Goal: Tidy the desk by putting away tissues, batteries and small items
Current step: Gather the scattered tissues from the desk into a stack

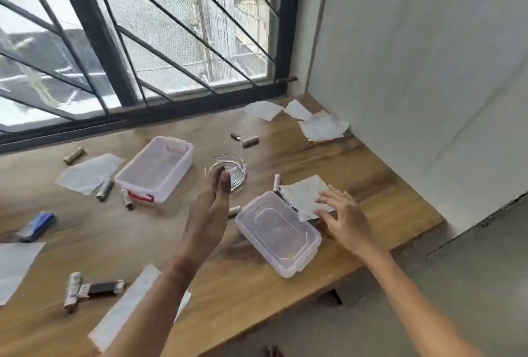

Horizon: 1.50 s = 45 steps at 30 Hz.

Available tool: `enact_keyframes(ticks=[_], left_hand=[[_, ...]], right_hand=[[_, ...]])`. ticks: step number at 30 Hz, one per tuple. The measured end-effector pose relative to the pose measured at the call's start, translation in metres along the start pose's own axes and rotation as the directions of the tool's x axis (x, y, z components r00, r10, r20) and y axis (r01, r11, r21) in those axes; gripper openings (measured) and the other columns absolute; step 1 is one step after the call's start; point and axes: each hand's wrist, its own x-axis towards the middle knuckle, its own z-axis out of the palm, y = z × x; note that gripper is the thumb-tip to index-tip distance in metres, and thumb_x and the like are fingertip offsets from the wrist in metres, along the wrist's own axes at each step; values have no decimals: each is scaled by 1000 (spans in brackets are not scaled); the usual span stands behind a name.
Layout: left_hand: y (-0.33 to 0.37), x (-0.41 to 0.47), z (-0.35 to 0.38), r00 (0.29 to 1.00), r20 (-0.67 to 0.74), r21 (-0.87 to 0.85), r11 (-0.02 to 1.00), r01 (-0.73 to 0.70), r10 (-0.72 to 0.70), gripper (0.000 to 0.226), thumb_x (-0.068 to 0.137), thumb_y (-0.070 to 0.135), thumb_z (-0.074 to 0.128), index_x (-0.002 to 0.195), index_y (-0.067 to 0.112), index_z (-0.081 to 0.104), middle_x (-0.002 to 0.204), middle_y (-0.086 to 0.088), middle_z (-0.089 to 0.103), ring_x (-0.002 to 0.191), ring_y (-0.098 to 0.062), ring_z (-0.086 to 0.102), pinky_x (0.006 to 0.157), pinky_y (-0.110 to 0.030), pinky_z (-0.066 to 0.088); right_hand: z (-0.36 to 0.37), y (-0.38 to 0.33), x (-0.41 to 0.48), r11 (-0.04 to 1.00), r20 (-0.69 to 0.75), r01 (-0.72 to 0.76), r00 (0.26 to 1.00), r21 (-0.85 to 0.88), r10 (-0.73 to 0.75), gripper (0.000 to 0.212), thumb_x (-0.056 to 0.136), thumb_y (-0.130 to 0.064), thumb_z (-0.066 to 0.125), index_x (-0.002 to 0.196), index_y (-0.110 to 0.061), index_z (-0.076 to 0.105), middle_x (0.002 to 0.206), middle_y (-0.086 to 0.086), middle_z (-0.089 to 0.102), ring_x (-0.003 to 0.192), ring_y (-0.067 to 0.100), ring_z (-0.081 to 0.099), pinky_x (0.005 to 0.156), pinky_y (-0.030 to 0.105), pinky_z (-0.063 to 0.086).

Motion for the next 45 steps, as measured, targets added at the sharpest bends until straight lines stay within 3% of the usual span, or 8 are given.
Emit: enact_keyframes(ticks=[5, 11, 16, 20, 26, 34, 42, 45], left_hand=[[-7, 12, 25, 988, -7, -153, 977, 151, -154, 23, 98, 30, 33, 100, 28, 56, 90, 18, 57, 83, 6, 53, 61, 1, 39], [-21, 23, 41, 938, 28, -305, 891, 337, -345, 31, 97, 37, 30, 100, 28, 59, 105, 6, 65, 102, -9, 59, 80, -20, 45], [-22, 35, 62, 698, 307, -481, 527, 701, -647, 41, 97, 41, 31, 92, 12, 59, 98, -6, 66, 68, -8, 69, 70, -22, 48], [-13, 31, 62, 545, 562, -568, 189, 801, -622, 60, 89, 53, 40, 107, -3, 56, 113, -19, 64, 100, -29, 64, 92, -37, 46], [-7, 39, 46, 571, 710, -632, -13, 775, -412, 93, 71, 61, 64, 129, -10, 45, 120, -23, 58, 108, -32, 60, 101, -43, 44], [-19, 58, 31, 505, 791, -544, -19, 839, -345, 44, 90, 25, 47, 110, -11, 61, 92, -15, 65, 79, -22, 66, 75, -33, 54], [-29, 88, 34, 563, 531, -616, 169, 770, -633, 38, 91, 22, 51, 122, 1, 55, 101, -15, 65, 89, -30, 62, 71, -39, 52], [-36, 95, 36, 586, 514, -612, 210, 762, -627, 21, 92, 20, 50, 101, 4, 61, 75, -10, 70, 66, -24, 68, 60, -37, 56]], right_hand=[[13, 18, 2, 993, 69, 76, 995, -86, -70, 20, 82, -14, 67, 102, -10, 70, 127, 8, 58, 130, 24, 42, 113, 36, 15], [18, 13, 4, 992, -94, 3, 996, 124, 9, 16, 79, -3, 69, 94, -3, 71, 111, 12, 67, 113, 22, 58, 104, 29, 34], [-2, -15, 10, 899, -182, -64, 971, 433, 157, 15, 85, -12, 63, 100, -13, 67, 104, -8, 65, 95, -12, 59, 78, 2, 44], [-12, -43, 13, 913, -249, 210, 960, 351, -126, 25, 89, -22, 56, 107, -7, 64, 110, -7, 61, 104, -21, 50, 83, 4, 45], [2, -64, 13, 821, -199, 557, 824, 123, -530, 25, 90, -16, 52, 110, -3, 59, 115, 10, 65, 114, 15, 58, 100, 33, 44], [13, -78, 25, 813, -47, 582, 811, -40, -583, 30, 98, -22, 42, 103, -4, 66, 118, 9, 64, 118, 18, 55, 106, 29, 39], [5, -50, 74, 970, -141, 168, 979, 175, -144, 40, 95, -35, 42, 114, -5, 62, 124, 9, 60, 123, 19, 51, 107, 30, 35], [5, -15, 110, 994, -122, -20, 992, 110, 33, 31, 93, -23, 49, 114, -4, 62, 125, 12, 59, 125, 21, 49, 109, 32, 32]])
